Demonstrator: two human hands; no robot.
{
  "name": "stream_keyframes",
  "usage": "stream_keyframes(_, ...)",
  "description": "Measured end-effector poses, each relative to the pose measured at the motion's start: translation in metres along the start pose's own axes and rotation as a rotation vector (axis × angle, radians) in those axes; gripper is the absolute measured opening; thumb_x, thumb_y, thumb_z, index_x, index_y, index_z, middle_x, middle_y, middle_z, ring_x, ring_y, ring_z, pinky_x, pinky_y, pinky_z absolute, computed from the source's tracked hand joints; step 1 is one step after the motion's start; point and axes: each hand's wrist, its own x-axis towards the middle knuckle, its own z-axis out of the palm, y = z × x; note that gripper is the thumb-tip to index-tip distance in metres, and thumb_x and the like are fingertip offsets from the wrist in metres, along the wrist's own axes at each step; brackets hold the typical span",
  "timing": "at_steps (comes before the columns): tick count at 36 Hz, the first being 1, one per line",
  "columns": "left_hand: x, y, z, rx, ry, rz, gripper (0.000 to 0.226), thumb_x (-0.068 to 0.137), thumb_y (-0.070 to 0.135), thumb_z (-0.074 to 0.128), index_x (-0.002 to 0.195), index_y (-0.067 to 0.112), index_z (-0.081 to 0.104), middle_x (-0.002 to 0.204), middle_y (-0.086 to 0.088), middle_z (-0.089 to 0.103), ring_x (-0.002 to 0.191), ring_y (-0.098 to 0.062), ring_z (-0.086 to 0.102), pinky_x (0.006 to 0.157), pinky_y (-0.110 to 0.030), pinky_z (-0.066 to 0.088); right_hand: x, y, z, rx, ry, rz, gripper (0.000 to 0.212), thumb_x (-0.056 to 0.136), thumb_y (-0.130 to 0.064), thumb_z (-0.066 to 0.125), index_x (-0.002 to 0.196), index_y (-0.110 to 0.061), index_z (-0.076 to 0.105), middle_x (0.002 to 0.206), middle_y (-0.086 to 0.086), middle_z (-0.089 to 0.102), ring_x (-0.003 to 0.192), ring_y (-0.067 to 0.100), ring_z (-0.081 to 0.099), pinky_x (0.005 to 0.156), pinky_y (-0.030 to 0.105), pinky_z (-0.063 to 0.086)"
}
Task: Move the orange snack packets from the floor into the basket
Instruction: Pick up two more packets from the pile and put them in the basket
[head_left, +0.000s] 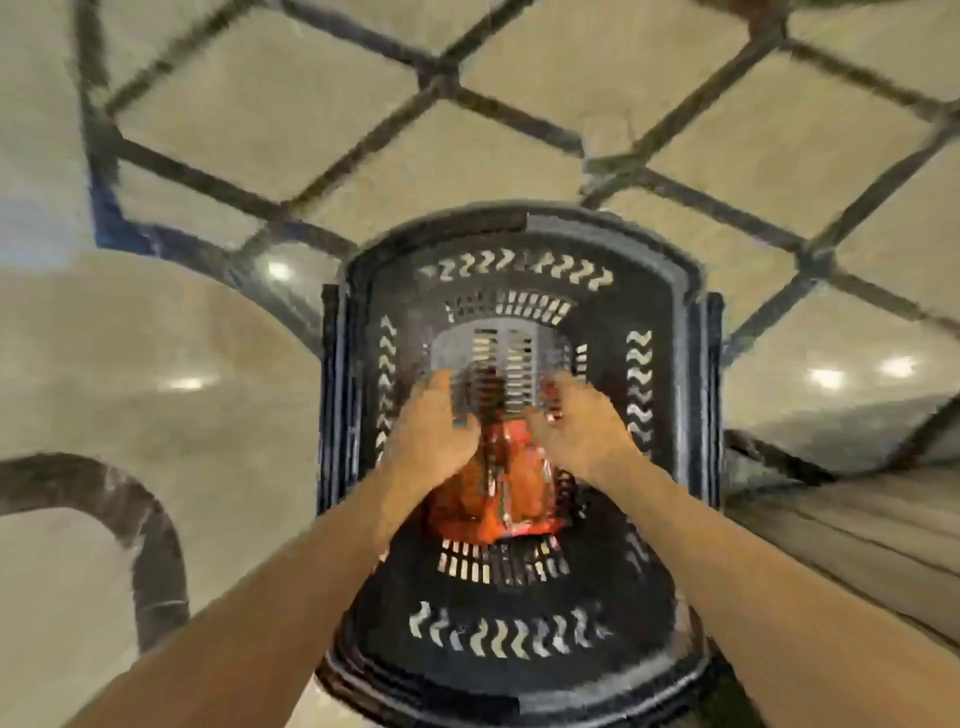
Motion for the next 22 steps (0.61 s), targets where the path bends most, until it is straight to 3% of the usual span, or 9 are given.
stream_keyframes(3, -0.038, 0.058, -0.084, 0.188, 0.031, 0.160, 0.045, 0.085, 0.028, 0.060, 0.129, 0.022, 0.054, 0.123, -0.005, 0.064, 0.110, -0.026, 0.063, 0.092, -0.044, 0.052, -0.033, -0.069, -0.085, -0.131, 0.067, -0.182, 0.046, 0.094, -0.032, 0.054, 0.137, -0.014, 0.051, 0.130, 0.014, 0.061, 0.121, 0.034, 0.058, 0.096, 0.040, 0.049)
stream_keyframes(6, -0.091, 0.107, -0.174, 0.413, 0.163, 0.303, 0.047, 0.086, 0.030, 0.058, 0.130, 0.014, 0.054, 0.116, -0.009, 0.064, 0.103, -0.031, 0.064, 0.085, -0.046, 0.054, -0.076, -0.140, -0.171, -0.293, 0.135, -0.331, 0.047, 0.095, -0.035, 0.053, 0.138, -0.017, 0.048, 0.131, 0.010, 0.059, 0.118, 0.032, 0.059, 0.091, 0.043, 0.053)
stream_keyframes(9, -0.150, 0.151, -0.259, 0.505, 0.299, 0.444, 0.050, 0.086, 0.029, 0.058, 0.132, 0.008, 0.055, 0.123, -0.013, 0.061, 0.111, -0.032, 0.061, 0.093, -0.043, 0.050, -0.129, -0.205, -0.248, -0.481, 0.236, -0.449, 0.047, 0.094, -0.036, 0.053, 0.135, -0.015, 0.046, 0.127, 0.011, 0.059, 0.114, 0.033, 0.059, 0.085, 0.043, 0.054)
stream_keyframes(15, -0.292, 0.225, -0.412, 0.580, 0.426, 0.391, 0.058, 0.087, 0.044, 0.055, 0.140, 0.022, 0.043, 0.137, -0.003, 0.052, 0.123, -0.026, 0.052, 0.102, -0.043, 0.044, -0.258, -0.322, -0.361, -0.698, 0.458, -0.575, 0.041, 0.096, -0.033, 0.049, 0.134, -0.018, 0.046, 0.123, 0.009, 0.059, 0.110, 0.033, 0.059, 0.078, 0.038, 0.046)
stream_keyframes(22, -0.460, 0.246, -0.516, 0.592, 0.692, 0.403, 0.055, 0.084, 0.047, 0.054, 0.134, 0.025, 0.047, 0.129, -0.001, 0.058, 0.111, -0.024, 0.057, 0.087, -0.039, 0.048, -0.398, -0.416, -0.410, -0.781, 0.619, -0.769, 0.046, 0.094, -0.034, 0.052, 0.138, -0.021, 0.045, 0.127, 0.007, 0.059, 0.112, 0.029, 0.057, 0.084, 0.040, 0.046)
